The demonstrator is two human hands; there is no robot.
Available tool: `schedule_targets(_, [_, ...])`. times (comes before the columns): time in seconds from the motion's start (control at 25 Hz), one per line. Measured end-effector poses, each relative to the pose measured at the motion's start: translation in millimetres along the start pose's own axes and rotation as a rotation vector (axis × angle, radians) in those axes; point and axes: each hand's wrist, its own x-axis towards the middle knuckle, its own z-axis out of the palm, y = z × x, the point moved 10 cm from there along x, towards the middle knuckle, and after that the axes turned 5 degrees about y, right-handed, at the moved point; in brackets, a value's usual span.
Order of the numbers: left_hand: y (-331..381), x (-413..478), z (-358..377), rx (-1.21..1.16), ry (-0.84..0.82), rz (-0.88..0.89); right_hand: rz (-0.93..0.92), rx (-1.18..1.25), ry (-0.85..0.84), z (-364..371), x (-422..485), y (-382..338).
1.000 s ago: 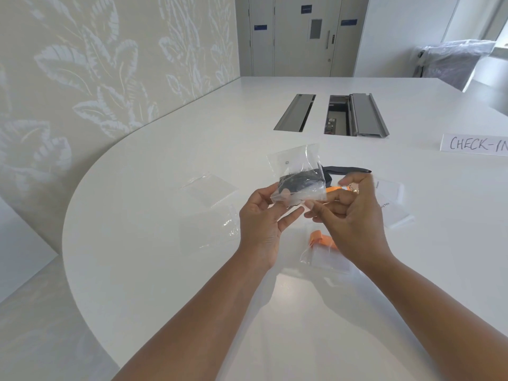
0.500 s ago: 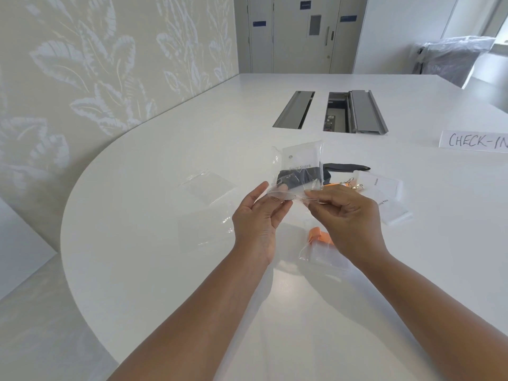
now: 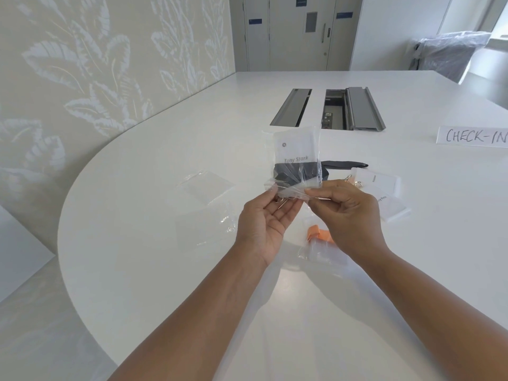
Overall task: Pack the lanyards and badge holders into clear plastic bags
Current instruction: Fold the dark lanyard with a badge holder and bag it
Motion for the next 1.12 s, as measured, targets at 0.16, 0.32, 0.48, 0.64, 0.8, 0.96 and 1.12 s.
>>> schedule_targets(0.16, [3,3,-9,0.170,0.045,0.066,0.021,-0.028,0.002,0,2,5])
schedule_targets(0.32, [8,5,-12,0.228,0.090,0.127,0.043,-0.021,-0.005,2,1,10])
schedule_targets(0.48, [10,5,-10,0.194,0.082,0.156,0.088,0.024,-0.039,4,3,13])
schedule_targets(0.64, [12,7,-8,0.131,0.036,0.145,0.132,0.020,-0.088,7,6,18])
schedule_targets(0.8, [15,7,-15,0.235,0.110,0.159,0.116,-0.025,-0.137,15,0,17])
schedule_targets(0.96, [17,5,-21,0.319,0.197,0.188,0.033,-0.084,-0.134,17,-4,7])
schedule_targets(1.12, [23,3,-25,0.381,0.268,0.248,-0.017,-0.167,-0.106,19,-7,8])
